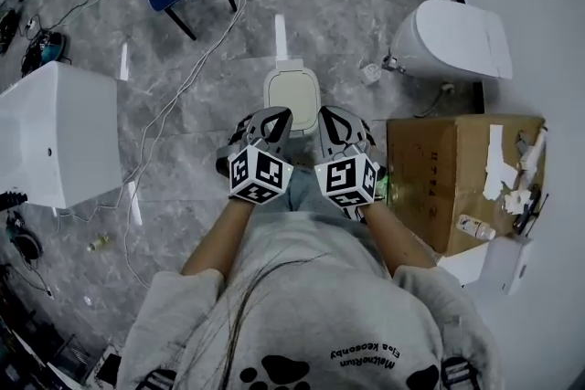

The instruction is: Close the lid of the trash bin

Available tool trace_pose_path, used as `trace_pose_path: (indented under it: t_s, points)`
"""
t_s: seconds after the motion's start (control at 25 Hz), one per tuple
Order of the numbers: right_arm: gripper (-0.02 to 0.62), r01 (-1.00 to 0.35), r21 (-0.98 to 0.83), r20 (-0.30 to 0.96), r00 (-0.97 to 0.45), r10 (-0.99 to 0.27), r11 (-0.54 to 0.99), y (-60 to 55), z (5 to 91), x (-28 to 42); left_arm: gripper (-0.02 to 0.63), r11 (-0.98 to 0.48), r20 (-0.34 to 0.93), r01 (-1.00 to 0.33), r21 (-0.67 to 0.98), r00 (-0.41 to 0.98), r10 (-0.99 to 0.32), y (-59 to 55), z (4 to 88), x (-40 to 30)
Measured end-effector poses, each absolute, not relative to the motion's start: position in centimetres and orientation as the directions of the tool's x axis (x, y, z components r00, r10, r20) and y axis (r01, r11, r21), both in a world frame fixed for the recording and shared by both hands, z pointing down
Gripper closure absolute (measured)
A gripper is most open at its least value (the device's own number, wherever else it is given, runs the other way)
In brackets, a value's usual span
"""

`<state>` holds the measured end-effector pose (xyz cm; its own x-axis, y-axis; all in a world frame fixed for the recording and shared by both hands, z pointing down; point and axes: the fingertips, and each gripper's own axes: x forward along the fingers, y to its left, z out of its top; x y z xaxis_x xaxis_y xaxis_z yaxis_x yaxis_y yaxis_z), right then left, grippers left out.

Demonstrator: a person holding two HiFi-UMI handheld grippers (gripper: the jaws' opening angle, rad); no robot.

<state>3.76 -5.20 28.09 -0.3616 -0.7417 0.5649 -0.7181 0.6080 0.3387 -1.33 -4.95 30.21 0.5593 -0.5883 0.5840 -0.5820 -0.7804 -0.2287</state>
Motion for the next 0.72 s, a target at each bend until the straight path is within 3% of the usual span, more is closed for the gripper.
trace_pose_path:
  t_s: [0.56, 0.72]
  points:
    - [0.563, -0.898, 0.157, 0.340, -0.342, -0.876, 0.412, -2.9, 17.0, 5.6, 0.586, -0.629, 0.341, -0.773, -0.084, 0.571, -0.747, -3.3, 18.3, -2.4]
    - [0.563, -0.915, 0.112, 0.285, -0.343, -0.895, 0.387, -2.7, 15.3, 6.0, 0.586, -0.604, 0.282, -0.790, -0.109, 0.558, -0.781, -3.1, 15.7, -2.4]
